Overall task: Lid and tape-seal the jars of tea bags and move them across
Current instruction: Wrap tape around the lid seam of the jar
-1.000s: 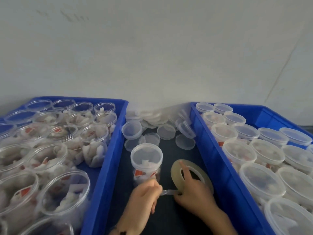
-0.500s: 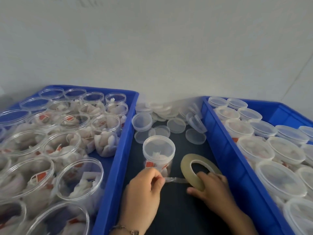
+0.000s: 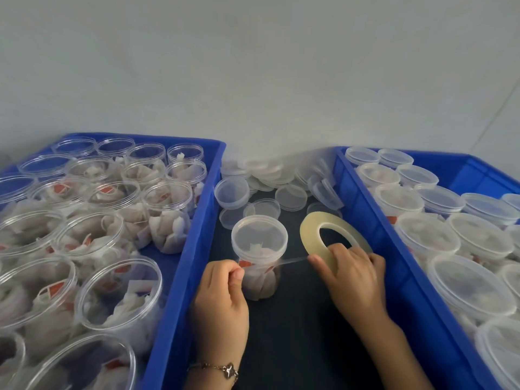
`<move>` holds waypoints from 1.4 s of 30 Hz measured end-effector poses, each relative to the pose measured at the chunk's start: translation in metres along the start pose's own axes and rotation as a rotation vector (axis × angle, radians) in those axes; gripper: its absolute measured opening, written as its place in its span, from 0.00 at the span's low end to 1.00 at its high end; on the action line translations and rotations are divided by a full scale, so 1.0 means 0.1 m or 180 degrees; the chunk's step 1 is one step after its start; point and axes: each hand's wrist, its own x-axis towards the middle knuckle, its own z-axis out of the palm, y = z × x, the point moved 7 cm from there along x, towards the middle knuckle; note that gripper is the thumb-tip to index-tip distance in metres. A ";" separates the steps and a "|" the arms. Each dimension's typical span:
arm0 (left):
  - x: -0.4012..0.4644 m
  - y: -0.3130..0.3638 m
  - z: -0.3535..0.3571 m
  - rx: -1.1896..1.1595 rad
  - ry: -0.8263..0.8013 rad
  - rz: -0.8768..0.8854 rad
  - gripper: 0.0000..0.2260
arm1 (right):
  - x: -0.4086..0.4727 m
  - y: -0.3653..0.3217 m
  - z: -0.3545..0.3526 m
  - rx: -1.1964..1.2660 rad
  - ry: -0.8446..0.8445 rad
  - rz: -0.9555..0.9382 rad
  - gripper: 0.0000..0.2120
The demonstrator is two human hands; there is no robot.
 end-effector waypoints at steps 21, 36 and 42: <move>0.06 -0.11 0.08 -0.0452 0.0170 -0.0376 0.02 | 0.06 -0.07 0.05 0.0082 -0.0114 0.0049 0.38; -0.10 -0.18 0.61 -0.2215 -0.0773 -0.1133 0.43 | 0.06 -0.07 0.11 0.0124 -0.0163 0.0152 0.38; 0.13 -0.16 0.69 -0.1938 -0.0876 -0.1093 0.50 | 0.12 -0.09 -0.01 -0.0219 -0.0465 0.0152 0.39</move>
